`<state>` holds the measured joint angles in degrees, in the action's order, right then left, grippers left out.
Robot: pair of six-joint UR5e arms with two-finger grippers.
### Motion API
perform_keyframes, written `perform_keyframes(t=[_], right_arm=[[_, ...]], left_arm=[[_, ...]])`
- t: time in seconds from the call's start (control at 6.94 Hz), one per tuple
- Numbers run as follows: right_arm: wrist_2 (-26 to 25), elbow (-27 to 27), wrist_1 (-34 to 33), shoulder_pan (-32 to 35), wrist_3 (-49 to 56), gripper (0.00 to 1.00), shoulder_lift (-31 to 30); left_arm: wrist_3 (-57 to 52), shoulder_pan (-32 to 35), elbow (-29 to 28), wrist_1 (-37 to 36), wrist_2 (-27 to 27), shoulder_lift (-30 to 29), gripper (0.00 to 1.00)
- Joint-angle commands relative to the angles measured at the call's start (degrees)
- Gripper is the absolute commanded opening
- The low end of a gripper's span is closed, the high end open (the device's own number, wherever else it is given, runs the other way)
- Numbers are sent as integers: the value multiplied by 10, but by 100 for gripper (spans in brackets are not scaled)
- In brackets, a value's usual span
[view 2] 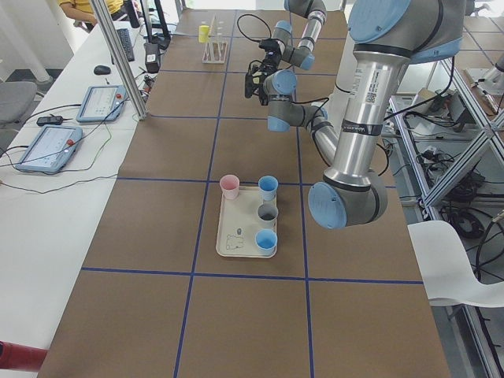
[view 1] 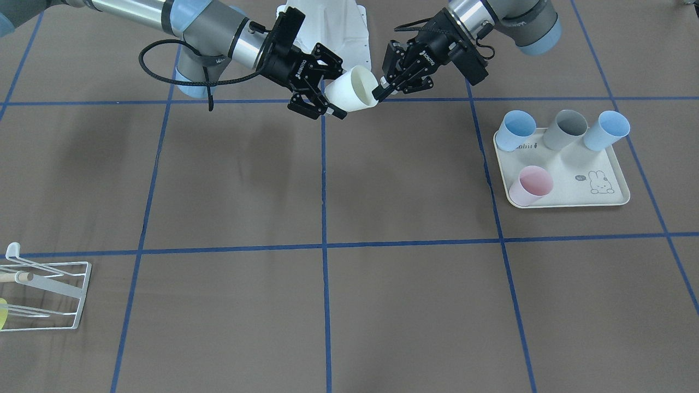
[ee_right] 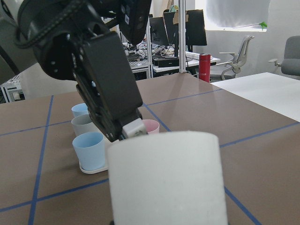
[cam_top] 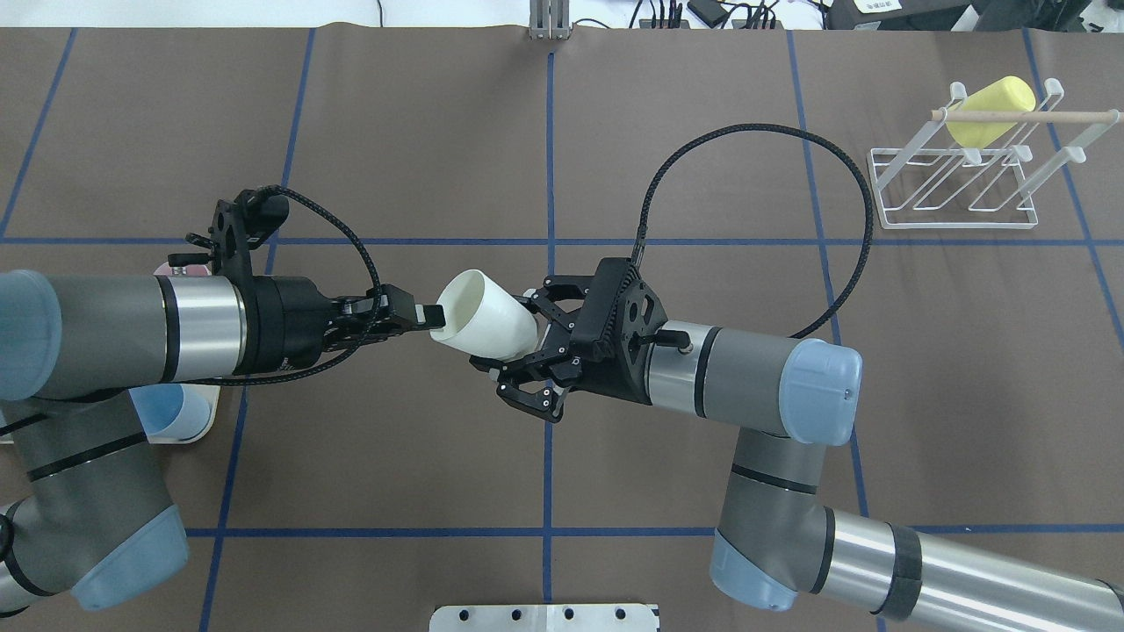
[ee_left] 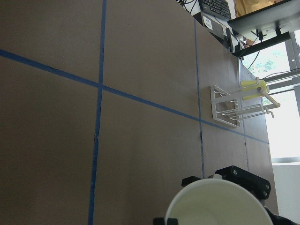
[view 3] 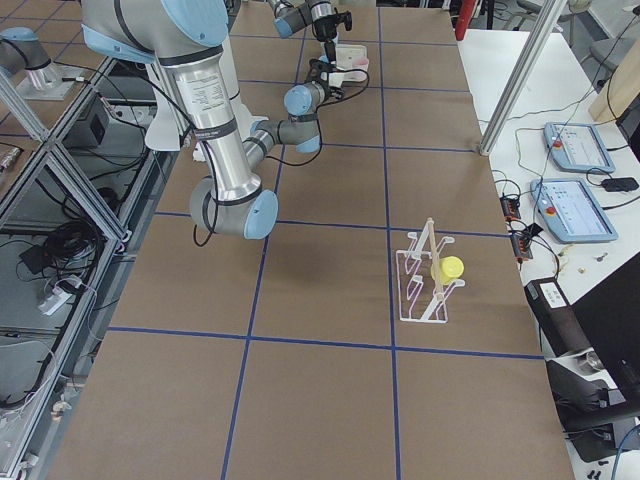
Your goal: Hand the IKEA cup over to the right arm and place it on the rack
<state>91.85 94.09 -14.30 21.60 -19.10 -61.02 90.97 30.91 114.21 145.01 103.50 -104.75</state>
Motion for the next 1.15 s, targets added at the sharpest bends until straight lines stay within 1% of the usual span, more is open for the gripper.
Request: perform_keyframes(t=[0.0,0.29,0.43,0.58,0.72,0.87,1.01], right_arm=[[0,0,1,0,-1,42,-1],[-2,5,0,0,-1,42,4],[-2,7,-1,1,-1,28,-1],[-1,5,-10,7,0,23,-4],[4,6,-33,27,4,22,-6],[9,10,-98,53,6,21,-4],[17,23,-154,77,29,20,-4]], left_arm=[[-1,6,7,3,-15,-2,99],[-19,20,12,-1,-12,1,100],[-59,32,12,-7,-7,19,100],[-118,50,28,-45,6,49,100],[-201,73,63,-101,20,90,100],[-275,98,102,-144,33,137,100],[-349,140,122,-146,56,192,100]])
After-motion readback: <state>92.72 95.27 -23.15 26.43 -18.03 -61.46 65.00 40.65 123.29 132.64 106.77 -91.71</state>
